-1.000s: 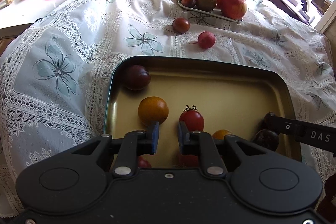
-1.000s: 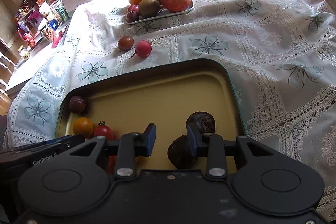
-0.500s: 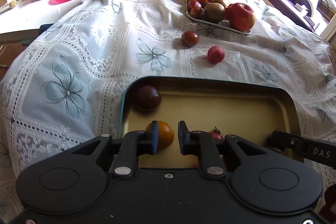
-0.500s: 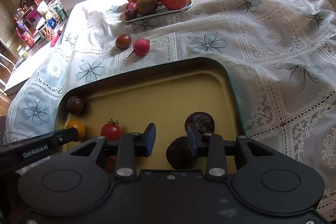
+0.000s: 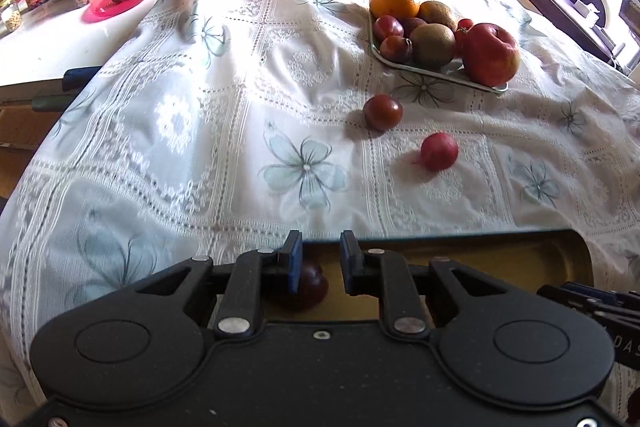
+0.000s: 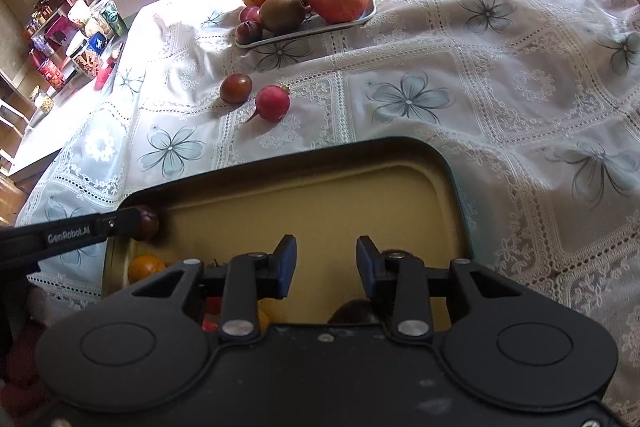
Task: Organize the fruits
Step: 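Move the left gripper to a dark red plum while the right moves to a red radish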
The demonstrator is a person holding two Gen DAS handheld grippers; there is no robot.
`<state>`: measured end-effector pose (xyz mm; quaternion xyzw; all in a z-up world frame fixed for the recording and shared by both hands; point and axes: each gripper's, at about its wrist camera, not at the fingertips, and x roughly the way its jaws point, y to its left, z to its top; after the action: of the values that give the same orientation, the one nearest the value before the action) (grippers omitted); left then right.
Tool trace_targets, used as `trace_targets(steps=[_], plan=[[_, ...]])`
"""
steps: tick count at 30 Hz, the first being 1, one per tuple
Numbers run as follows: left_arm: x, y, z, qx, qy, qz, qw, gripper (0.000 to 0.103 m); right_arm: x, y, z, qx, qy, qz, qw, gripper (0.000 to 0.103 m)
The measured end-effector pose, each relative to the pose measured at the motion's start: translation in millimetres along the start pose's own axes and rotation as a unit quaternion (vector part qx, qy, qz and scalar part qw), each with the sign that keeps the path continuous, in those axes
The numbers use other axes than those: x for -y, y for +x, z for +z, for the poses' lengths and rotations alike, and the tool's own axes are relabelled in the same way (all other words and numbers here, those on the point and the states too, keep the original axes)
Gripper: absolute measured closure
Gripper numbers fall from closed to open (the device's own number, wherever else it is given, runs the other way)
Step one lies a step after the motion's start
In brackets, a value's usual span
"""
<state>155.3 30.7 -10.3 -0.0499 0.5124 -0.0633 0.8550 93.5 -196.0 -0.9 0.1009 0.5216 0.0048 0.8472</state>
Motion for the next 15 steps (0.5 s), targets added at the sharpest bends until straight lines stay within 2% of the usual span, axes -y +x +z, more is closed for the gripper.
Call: trace_targets(steps=[11, 15], plan=[[2, 36, 46, -0.017, 0.010, 0.025, 0.9995, 0.075, -19, 35, 61, -0.019, -0.013, 0.000, 1.000, 0.067], [2, 46, 57, -0.010, 0.012, 0.025, 0.9996, 0.075, -27, 48, 84, -0.006, -0.013, -0.008, 1.000, 0.067]])
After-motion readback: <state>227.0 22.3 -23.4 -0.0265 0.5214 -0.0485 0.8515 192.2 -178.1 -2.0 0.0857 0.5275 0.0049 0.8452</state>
